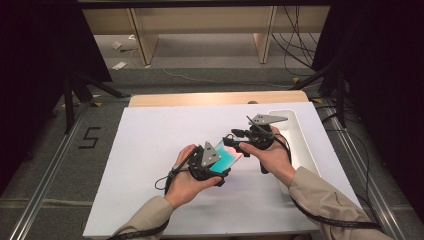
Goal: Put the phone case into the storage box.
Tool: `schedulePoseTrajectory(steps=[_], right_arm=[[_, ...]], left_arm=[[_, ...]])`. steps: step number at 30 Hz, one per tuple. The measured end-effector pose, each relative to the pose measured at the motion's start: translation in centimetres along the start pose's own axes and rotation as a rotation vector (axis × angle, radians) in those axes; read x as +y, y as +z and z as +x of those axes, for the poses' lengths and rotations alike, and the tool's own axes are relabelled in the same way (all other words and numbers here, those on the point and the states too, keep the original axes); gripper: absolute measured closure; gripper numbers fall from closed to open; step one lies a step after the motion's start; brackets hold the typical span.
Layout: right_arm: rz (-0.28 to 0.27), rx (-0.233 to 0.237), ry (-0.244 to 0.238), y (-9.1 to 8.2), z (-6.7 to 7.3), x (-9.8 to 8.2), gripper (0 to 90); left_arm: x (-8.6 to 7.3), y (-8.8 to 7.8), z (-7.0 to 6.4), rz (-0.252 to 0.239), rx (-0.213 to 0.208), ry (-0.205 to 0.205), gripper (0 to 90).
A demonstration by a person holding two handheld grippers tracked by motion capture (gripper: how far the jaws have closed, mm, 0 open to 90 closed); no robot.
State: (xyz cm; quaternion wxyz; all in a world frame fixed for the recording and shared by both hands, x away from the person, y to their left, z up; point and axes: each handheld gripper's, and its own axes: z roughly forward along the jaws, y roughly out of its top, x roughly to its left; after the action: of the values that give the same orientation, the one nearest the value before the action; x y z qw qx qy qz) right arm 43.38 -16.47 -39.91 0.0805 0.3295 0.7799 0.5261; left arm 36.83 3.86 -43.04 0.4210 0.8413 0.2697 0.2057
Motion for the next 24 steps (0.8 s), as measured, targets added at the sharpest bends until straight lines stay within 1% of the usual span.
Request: schedulePoseTrajectory(steps=[13,19,24], right_arm=[[-0.002,0.012,0.021,0.00,-0.15,0.00,51.8],[-0.003,0.009,0.029,-0.01,-0.23,-0.03,53.9],[-0.003,0.018,0.046,-0.01,-0.33,-0.05,56.9]], left_arm=[[0.08,-0.09,0.03,-0.002,0.011,0.009,16.5],[0.10,-0.11,0.02,-0.004,0.012,0.009,16.5],[0.10,-0.10,0.00,-0.006,0.014,0.009,16.5]])
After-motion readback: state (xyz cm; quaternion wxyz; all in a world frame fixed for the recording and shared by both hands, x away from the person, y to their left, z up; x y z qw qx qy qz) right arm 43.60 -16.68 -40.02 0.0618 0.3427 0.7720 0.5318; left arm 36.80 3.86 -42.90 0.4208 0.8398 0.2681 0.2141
